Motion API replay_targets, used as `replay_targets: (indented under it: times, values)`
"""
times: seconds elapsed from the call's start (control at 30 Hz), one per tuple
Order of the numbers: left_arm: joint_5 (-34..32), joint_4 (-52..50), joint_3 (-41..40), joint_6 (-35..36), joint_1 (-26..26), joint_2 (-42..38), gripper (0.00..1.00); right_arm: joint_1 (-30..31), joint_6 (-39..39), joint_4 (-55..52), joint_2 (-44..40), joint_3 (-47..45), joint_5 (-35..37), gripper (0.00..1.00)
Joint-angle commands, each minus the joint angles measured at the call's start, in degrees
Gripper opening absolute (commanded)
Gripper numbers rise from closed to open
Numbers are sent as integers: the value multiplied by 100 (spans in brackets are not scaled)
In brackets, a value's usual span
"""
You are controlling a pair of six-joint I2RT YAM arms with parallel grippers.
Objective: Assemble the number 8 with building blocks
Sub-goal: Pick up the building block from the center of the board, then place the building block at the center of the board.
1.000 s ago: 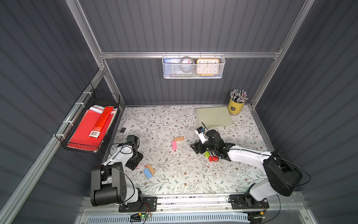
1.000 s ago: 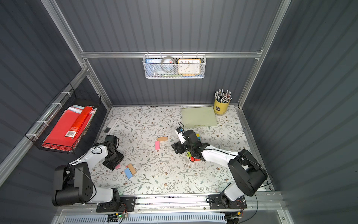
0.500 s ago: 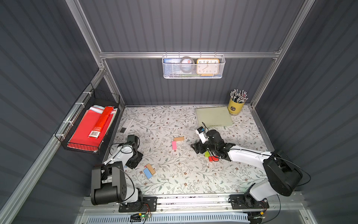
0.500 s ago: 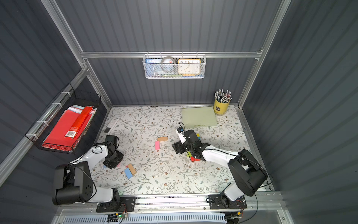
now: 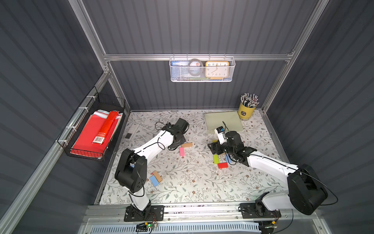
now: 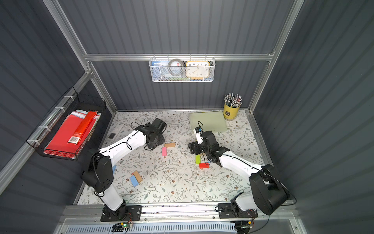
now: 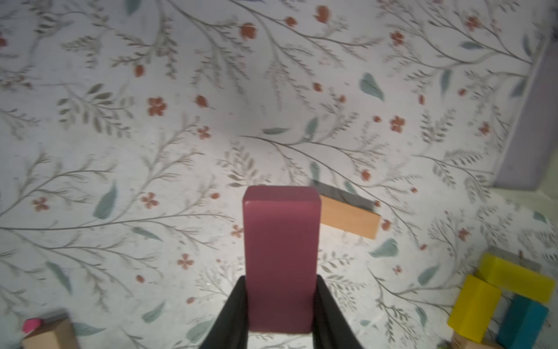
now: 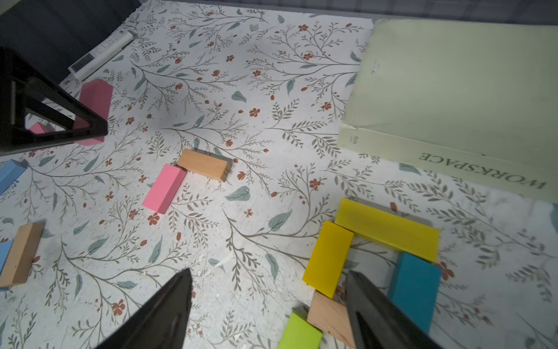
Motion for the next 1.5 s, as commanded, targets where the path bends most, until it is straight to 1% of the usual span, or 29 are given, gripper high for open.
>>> replay_targets:
  times: [0.0,0.07,0.13,0.27,0.43,0.57,0.7,0.9,1.03,1.2,1.3,1.47]
  values:
    - [-62,-219,428,-210,-456,385,22,-103,170,-445,-209,119,301,84]
    - [-69,-61,532,-269,-737,558,22,-143,239,-564,-330,119,349,84]
    - [40,93,551,-252,-917,723,22,-151,281,-701,-456,78,429,84]
    - [46,267,421,-277,-1181,934,22,-166,370,-796,-645,-4,609,84]
    - [211,620,108,-331,-1301,1045,23,-162,432,-879,-713,-30,678,84]
    - [305,751,8,-332,-1341,1228,24,-162,459,-907,-719,-39,657,84]
    - [172,759,-51,-357,-1348,1338,27,-162,452,-911,-743,-72,626,84]
    - [318,787,-188,-381,-1339,1509,29,-162,431,-840,-755,-164,609,84]
    - [336,730,-110,-213,-1321,1662,34,-165,450,-820,-683,-162,581,84]
    - [306,739,-176,-123,-1197,1631,41,-168,467,-812,-632,-157,542,84]
    - [261,729,-221,-109,-1134,1516,47,-162,484,-825,-624,-170,548,84]
    - [4,580,23,-29,-1049,1084,63,-162,579,-921,-640,-101,520,84]
